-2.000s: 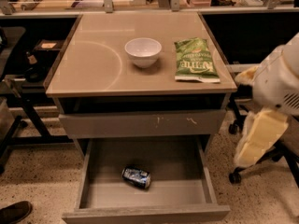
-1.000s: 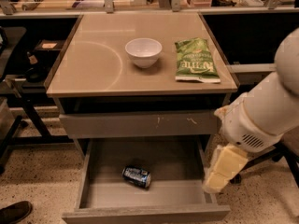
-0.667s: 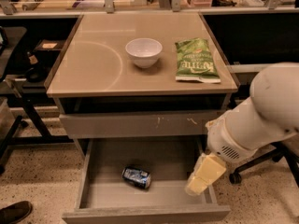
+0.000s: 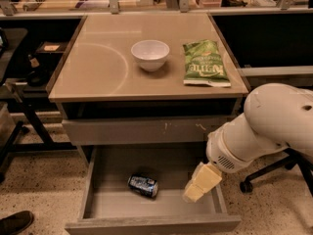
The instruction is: Pick pepsi can from middle drawer and place on counter
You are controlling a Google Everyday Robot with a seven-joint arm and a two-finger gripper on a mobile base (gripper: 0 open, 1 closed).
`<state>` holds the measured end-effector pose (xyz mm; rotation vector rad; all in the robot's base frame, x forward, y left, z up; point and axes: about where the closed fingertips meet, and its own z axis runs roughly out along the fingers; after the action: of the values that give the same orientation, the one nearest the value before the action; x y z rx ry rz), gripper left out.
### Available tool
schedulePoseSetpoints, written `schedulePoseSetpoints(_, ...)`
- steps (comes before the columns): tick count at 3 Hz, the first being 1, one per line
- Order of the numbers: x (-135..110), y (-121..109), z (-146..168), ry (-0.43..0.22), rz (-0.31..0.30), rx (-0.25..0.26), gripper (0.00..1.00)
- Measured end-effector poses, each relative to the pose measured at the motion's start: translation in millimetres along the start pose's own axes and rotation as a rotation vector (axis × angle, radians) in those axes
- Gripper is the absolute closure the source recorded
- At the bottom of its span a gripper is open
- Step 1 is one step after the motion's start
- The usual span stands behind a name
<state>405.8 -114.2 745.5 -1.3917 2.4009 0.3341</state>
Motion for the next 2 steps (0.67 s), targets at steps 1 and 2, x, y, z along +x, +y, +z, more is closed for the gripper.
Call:
schedulePoseSetpoints(1, -1.2, 12.8, 29.9, -0.012, 0.042, -0.062, 0.00)
schedulePoseSetpoints(2, -11.6, 25.8, 73.2, -0.037, 0.066, -0.101, 0.00)
